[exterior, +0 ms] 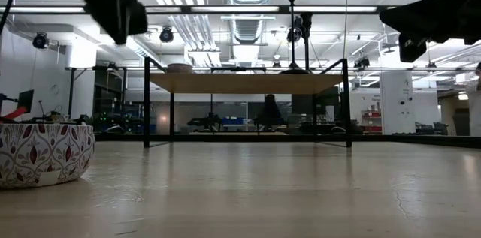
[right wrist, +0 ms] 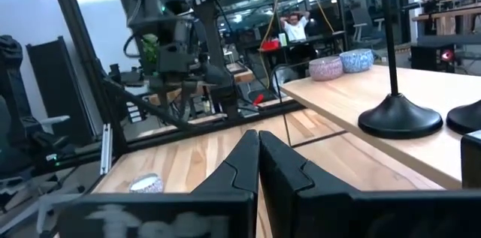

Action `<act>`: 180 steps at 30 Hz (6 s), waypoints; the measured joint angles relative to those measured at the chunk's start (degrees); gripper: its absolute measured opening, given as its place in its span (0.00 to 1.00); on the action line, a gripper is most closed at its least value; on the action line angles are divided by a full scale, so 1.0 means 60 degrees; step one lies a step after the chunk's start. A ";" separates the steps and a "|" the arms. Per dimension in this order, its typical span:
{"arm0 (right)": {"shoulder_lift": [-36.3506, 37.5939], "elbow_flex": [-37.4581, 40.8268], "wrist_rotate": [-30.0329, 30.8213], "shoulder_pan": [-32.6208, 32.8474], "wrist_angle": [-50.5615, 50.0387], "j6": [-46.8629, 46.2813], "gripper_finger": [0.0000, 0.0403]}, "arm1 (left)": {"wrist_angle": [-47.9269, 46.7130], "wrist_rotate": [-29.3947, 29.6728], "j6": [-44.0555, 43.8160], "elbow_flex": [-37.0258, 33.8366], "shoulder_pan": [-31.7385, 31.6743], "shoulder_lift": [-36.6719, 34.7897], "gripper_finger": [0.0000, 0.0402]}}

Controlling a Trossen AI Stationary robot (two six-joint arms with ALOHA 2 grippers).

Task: Pick & Place candle stick holders
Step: Put the red scented candle on the shelf aligned with the other scented candles

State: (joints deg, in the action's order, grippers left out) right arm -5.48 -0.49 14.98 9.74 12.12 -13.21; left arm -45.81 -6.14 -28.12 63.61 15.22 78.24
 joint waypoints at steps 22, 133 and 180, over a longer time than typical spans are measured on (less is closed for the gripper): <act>-0.0061 -0.0004 0.0000 0.0000 0.0003 -0.0004 0.02 | 0.4750 0.0372 -0.0323 -0.3038 0.1412 0.0053 0.21; -0.0108 -0.0011 0.0007 -0.0001 0.0018 -0.0007 0.02 | 0.3623 0.0431 -0.1850 -0.2210 0.1690 0.1959 0.01; -0.0112 -0.0011 0.0005 0.0000 0.0018 -0.0007 0.02 | -0.4122 0.1930 0.4527 0.3671 -0.6331 0.1331 0.00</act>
State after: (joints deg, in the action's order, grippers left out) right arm -6.15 -0.56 15.01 9.74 12.23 -13.26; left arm -70.54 5.44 -0.95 85.64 -22.76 86.22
